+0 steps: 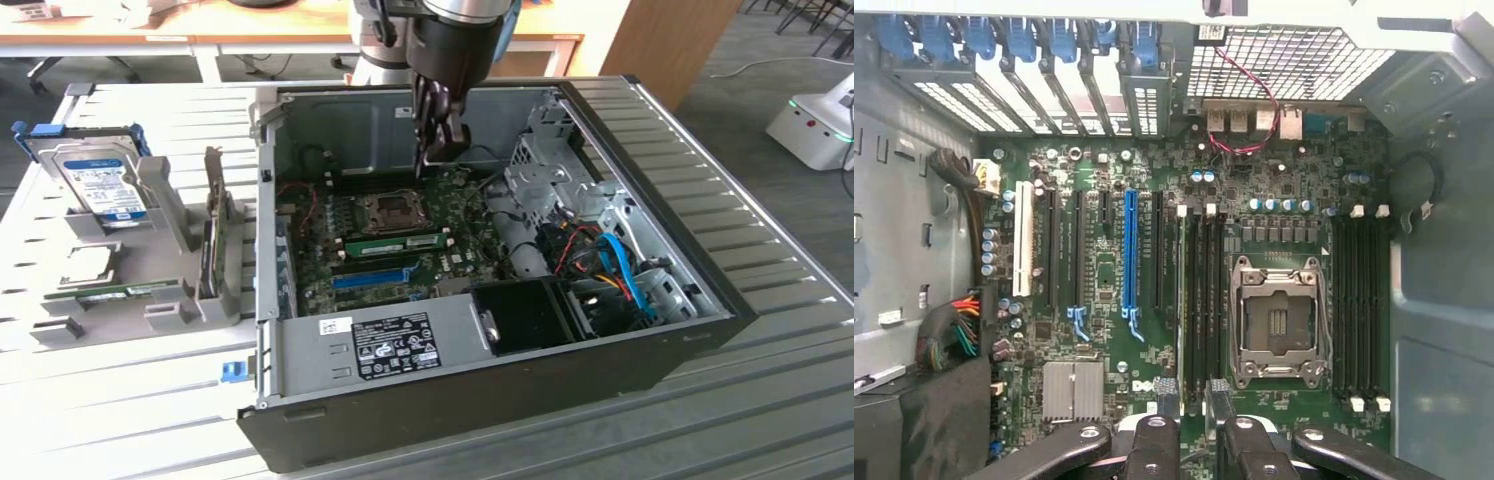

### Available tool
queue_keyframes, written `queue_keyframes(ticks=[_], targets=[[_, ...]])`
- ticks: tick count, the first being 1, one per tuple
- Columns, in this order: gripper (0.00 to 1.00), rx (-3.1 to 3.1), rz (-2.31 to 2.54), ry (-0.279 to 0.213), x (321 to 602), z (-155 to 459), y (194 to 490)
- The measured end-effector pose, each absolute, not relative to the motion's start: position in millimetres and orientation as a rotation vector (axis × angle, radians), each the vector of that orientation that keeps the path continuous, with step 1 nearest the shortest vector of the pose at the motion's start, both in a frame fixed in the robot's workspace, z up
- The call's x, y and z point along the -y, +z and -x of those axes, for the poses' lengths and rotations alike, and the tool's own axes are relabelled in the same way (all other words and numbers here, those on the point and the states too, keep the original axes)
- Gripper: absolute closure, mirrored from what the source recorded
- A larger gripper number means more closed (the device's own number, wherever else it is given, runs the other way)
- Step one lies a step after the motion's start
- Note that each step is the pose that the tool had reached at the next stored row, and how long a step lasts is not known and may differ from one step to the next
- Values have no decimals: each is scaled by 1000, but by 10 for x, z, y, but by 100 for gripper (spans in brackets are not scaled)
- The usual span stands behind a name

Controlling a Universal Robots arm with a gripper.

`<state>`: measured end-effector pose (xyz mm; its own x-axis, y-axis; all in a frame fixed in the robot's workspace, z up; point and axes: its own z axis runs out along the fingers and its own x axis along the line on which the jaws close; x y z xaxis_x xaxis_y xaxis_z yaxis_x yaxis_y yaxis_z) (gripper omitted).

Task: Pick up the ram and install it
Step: 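Insert the ram into the slot, then press down the ram until it locks into place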

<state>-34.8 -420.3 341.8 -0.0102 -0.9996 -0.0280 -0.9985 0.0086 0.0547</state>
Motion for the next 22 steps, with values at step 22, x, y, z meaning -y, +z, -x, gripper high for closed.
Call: queue_keyframes(ticks=[22], targets=[[89, 2218, -2197, -91, 4203, 347, 3444]])
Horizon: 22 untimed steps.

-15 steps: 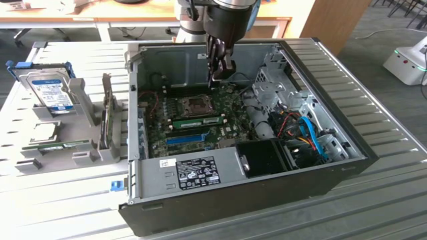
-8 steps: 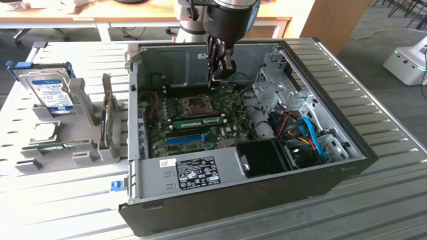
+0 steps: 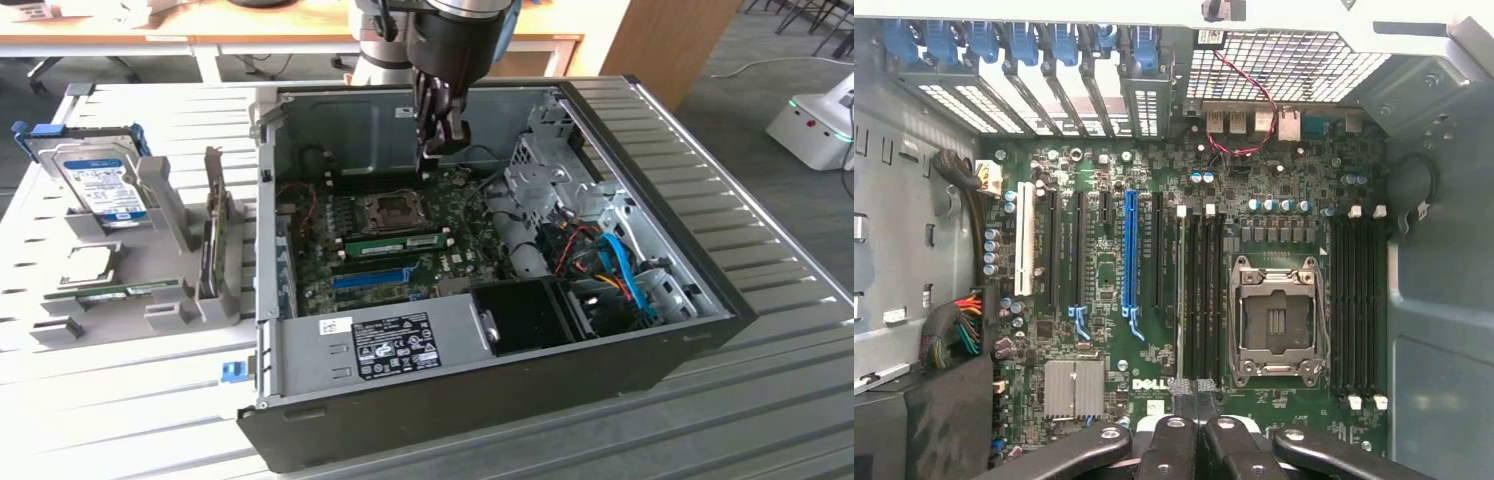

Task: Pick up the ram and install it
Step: 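Press down the ram until it locks into place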

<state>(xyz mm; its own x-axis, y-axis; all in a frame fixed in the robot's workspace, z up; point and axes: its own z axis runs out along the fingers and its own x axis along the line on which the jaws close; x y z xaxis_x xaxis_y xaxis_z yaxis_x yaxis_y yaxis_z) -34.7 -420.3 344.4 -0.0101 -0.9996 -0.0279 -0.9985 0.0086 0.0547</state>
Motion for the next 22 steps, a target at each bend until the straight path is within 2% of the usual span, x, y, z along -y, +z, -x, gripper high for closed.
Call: queue_keyframes(ticks=[22], targets=[[89, 2217, -2197, -92, 4203, 65, 3444]])
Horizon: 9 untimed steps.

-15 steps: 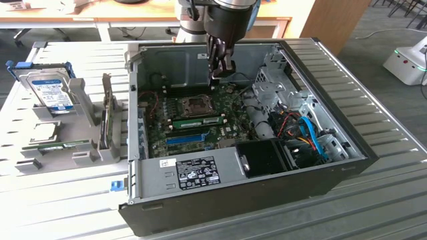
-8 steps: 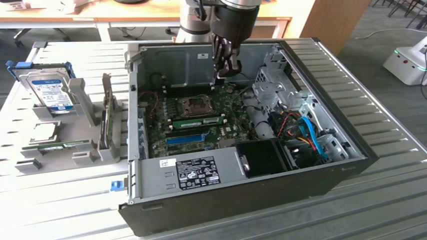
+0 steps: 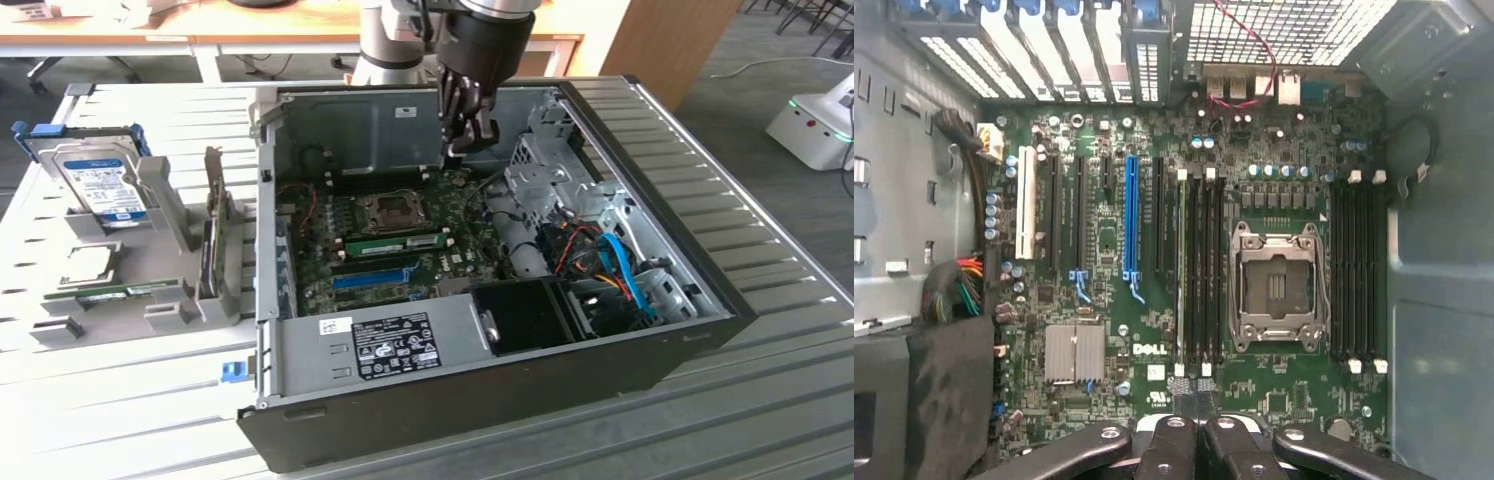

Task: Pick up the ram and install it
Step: 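Press down the ram until it locks into place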

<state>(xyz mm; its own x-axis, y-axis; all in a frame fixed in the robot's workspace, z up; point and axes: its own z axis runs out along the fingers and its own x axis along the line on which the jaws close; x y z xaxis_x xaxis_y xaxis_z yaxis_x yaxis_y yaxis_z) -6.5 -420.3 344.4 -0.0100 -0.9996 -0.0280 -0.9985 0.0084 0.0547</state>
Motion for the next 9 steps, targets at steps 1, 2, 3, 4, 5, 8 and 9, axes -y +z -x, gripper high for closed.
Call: queue_keyframes(ticks=[1, 2, 3, 4, 5, 8, 9], targets=[[89, 2217, -2197, -91, 4203, 56, 3443], [89, 2217, -2197, -91, 4202, 49, 3444], [89, 2217, -2197, -91, 4202, 48, 3444], [89, 2217, -2197, -91, 4202, 48, 3444], [89, 2217, -2197, -92, 4202, 48, 3444], [89, 2217, -2197, -91, 4203, 48, 3443], [89, 2217, -2197, -91, 4202, 47, 3439]])
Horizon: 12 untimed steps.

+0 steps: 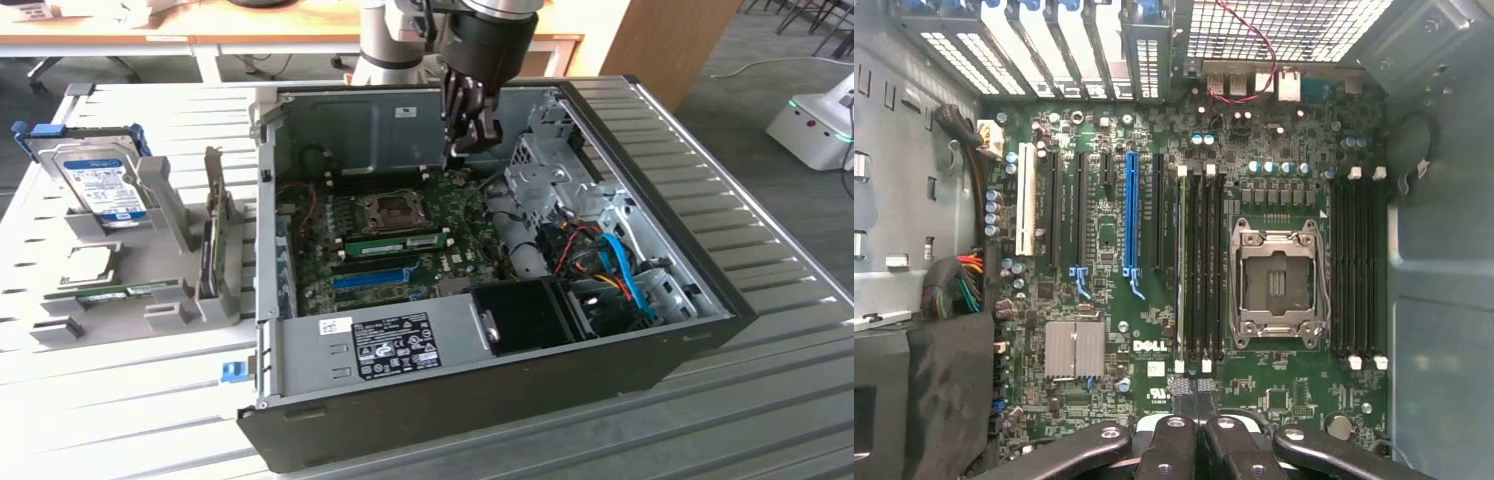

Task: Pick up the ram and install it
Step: 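Press down the ram until it locks into place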

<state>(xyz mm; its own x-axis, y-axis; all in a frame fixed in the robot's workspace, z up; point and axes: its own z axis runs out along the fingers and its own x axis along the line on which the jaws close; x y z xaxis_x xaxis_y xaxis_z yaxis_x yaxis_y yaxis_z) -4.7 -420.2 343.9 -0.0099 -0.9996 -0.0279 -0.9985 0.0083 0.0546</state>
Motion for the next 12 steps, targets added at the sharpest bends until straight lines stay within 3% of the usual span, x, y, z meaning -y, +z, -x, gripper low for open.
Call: queue_keyframes(ticks=[12], targets=[[89, 2220, -2200, -86, 4203, 47, 3333]])
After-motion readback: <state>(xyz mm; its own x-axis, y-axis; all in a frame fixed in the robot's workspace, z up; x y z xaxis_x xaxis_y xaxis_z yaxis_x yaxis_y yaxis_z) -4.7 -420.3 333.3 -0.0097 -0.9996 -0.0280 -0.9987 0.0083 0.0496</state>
